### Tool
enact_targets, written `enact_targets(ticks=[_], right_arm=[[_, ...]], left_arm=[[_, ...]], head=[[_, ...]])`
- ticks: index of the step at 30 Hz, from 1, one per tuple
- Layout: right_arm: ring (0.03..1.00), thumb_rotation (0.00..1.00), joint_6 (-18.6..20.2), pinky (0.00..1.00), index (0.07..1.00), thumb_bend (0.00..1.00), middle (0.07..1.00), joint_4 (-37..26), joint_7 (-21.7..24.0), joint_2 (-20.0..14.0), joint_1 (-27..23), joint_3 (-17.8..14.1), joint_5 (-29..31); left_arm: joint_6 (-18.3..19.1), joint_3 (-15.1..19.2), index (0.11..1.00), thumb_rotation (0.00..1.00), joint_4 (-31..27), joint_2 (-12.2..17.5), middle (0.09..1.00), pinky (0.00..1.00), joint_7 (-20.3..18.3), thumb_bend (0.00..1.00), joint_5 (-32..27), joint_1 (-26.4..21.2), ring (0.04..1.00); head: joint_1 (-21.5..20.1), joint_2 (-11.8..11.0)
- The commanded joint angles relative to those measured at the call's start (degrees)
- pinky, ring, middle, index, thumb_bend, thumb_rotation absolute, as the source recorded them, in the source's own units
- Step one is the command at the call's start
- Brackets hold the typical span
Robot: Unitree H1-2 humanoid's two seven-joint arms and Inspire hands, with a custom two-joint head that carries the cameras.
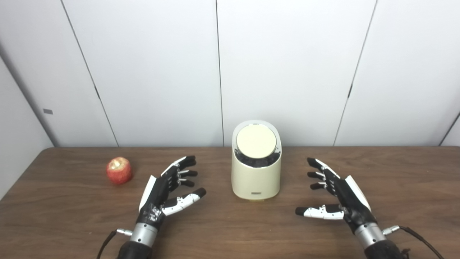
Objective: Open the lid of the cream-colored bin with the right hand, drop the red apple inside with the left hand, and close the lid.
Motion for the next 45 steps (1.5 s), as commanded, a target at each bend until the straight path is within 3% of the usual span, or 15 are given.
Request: enact_targets(ticks=[1,5,7,10,12,15,18,23,33,45], right_arm=[[0.846,0.19,-1.83,0.67,0.917,0.75,0.938,-0.97,-0.11,-0.61,-1.73,-0.47,1.11],[0.827,0.16,-2.47,0.66,0.912,0.74,0.933,-0.68,-0.53,-0.51,-1.8,-0.52,1.28],[0.792,0.13,-2.73,0.63,0.899,0.73,0.912,-0.61,-0.83,-0.49,-1.85,-0.49,0.96],[0.735,0.1,-2.76,0.56,0.871,0.72,0.873,-0.84,-1.21,-0.4,-1.88,-0.44,0.43],[0.724,0.08,-2.69,0.55,0.861,0.72,0.859,-0.84,-1.28,-0.32,-1.96,-0.48,0.45],[0.739,0.12,-2.44,0.58,0.861,0.72,0.859,-1.03,-1.17,-0.29,-2.04,-0.52,0.72],[0.752,0.2,-2.59,0.61,0.864,0.72,0.864,-0.99,-1.4,-0.29,-2.13,-0.53,0.49],[0.77,0.22,-2.65,0.65,0.869,0.71,0.876,-1.34,-1.59,-0.41,-2.48,-0.26,-0.3],[0.86,0.42,3.43,0.74,0.916,0.77,0.909,-5.66,-0.53,-0.83,-5.65,1.02,-5.5],[0.911,0.49,11.81,0.81,0.943,0.82,0.93,-7.8,2.48,-1.51,-13.64,1.92,-6.89]], left_arm=[[-1.09,0.02,0.876,0.27,-1.38,0.75,0.844,0.64,-0.19,0.75,-0.58,-2.25,0.744],[-2.84,0.21,0.828,0.2,-0.71,0.58,0.776,0.6,0.41,0.72,-0.37,-2.42,0.675],[-3.2,0.29,0.774,0.07,-0.61,0.47,0.723,0.57,1.08,0.66,0.27,-2.51,0.605],[-2.88,0.3,0.722,0.01,-0.96,0.35,0.669,0.55,1.76,0.61,1.02,-2.49,0.551],[-2.55,0.21,0.729,0.0,-0.93,0.49,0.689,0.55,1.47,0.62,0.71,-2.36,0.585],[-2.86,0.1,0.759,0.09,-0.57,0.75,0.732,0.57,1.0,0.66,0.34,-2.35,0.646],[-3.0,0.09,0.774,0.13,-0.61,0.72,0.743,0.59,0.83,0.66,0.13,-2.38,0.656],[-3.58,0.06,0.787,0.13,-0.46,0.71,0.752,0.59,0.64,0.66,0.08,-2.45,0.666],[-3.29,0.01,0.786,0.12,-0.26,0.98,0.755,0.58,-0.35,0.66,-0.85,-2.45,0.674],[-3.56,-0.06,0.783,0.11,0.33,0.79,0.75,0.58,-0.73,0.66,-0.83,-2.41,0.668]], head=[[-0.13,0.1],[-0.13,0.1],[-0.13,0.1],[-0.13,0.1],[-0.15,0.19],[-0.19,0.16],[-0.16,0.13],[-0.28,0.06],[-0.56,0.04],[-0.77,0.03]])
